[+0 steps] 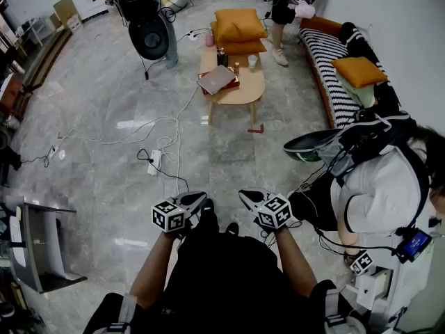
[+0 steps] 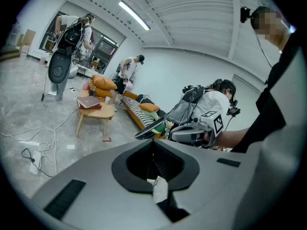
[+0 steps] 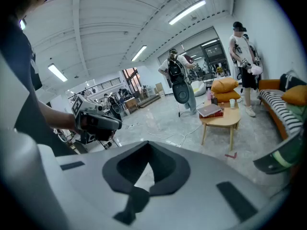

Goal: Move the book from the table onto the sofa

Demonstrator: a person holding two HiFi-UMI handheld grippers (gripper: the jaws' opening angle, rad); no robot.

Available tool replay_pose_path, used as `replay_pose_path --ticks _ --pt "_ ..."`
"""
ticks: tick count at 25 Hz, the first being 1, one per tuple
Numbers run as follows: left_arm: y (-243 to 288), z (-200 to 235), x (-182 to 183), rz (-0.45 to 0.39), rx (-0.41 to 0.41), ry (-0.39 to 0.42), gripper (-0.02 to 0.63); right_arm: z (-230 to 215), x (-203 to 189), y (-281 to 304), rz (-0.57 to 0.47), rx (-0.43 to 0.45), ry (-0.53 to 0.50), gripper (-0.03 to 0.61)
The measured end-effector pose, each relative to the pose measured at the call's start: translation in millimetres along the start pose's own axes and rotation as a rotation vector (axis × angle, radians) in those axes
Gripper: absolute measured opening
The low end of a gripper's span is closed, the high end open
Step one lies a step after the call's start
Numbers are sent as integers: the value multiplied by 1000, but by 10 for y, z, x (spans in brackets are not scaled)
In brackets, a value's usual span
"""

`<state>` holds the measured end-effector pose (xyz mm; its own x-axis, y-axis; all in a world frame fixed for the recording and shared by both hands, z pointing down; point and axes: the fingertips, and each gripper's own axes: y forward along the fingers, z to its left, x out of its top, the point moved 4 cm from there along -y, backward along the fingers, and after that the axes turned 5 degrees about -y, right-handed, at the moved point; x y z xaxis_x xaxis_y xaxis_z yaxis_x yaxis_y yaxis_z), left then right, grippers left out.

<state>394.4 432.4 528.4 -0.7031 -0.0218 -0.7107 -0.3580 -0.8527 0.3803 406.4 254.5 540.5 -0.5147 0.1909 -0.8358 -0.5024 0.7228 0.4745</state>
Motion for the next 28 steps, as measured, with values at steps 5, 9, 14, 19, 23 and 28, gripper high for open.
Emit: replay_pose_path --ticks 5,9,14,19,23,28 --pt "-32 -9 44 2 0 1 9 21 67 -8 -2 -4 2 6" --pt "-35 -26 89 7 -2 7 9 15 102 -2 3 -5 4 6" --pt "-77 9 149 4 2 0 9 29 176 52 15 2 3 6" --pt "-92 65 163 -4 5 -13 9 29 207 126 27 22 7 8" --pt "-110 184 178 -3 1 -30 9 -1 245 228 43 19 35 8" --pt "-109 457 311 13 -15 -47 9 -135 346 407 68 -20 55 8"
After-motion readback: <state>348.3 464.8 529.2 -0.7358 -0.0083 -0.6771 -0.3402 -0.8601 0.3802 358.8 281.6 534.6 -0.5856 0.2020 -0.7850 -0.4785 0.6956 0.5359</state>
